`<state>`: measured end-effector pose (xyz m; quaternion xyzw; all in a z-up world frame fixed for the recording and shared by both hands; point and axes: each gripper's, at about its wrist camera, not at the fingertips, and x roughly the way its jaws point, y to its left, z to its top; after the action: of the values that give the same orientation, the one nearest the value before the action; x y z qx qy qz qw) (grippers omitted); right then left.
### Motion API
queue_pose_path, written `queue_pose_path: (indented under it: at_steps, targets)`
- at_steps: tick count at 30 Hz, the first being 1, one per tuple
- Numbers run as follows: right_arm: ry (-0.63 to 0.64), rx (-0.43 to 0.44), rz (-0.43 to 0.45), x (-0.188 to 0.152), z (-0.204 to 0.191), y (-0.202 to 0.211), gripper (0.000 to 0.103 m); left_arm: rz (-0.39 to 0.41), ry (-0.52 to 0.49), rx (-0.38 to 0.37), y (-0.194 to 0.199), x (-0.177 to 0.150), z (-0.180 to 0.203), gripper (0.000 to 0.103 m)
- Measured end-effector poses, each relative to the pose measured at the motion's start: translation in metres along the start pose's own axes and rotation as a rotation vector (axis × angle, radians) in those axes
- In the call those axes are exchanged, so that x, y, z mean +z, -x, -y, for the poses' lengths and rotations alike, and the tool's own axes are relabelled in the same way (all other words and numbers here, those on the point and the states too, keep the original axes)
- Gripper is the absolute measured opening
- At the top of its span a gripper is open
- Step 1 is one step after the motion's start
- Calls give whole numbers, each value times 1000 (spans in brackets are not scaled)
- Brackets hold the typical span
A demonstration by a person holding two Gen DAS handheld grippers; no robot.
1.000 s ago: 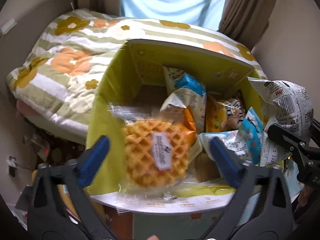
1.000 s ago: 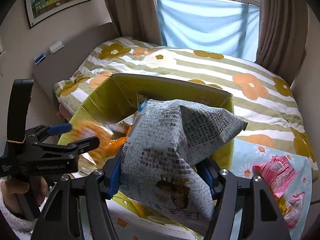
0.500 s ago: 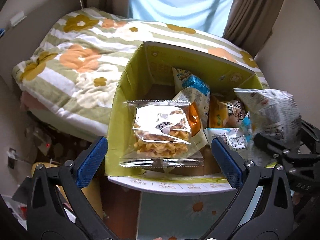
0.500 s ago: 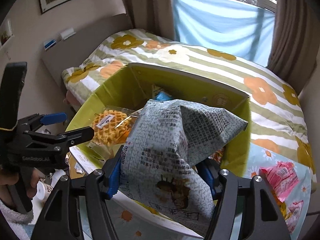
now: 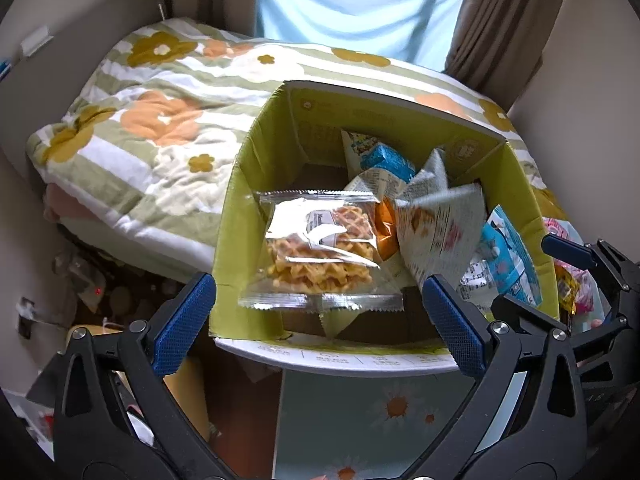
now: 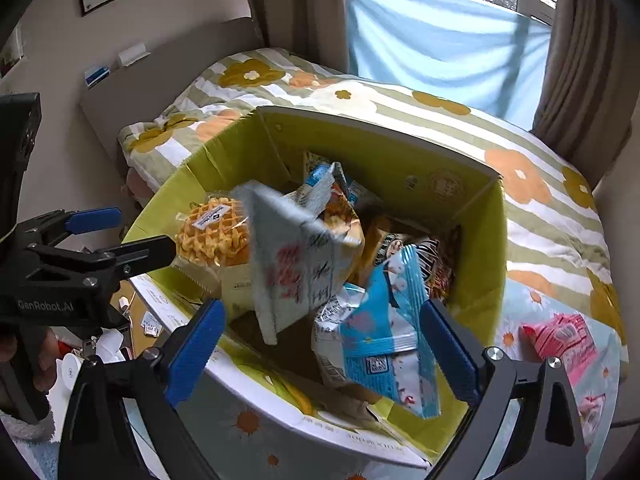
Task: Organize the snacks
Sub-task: 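Move both tools back from the box to the snacks on the cloth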
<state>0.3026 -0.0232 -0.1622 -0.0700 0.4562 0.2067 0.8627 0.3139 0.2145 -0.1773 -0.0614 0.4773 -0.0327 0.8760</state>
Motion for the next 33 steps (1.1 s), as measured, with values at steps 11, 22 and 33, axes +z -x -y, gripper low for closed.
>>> queue_pose_path:
  at_steps: [11, 22, 33]
  targets:
    - [-50, -37, 1, -7, 0, 8, 97, 0, -12, -25, 0, -2, -3, 102]
    - [-141, -78, 34, -13, 19, 32, 97, 19, -56, -73, 10, 2, 16, 102]
    - [-247, -151, 87, -45, 81, 71, 97, 38, -161, -146, 12, 7, 99, 102]
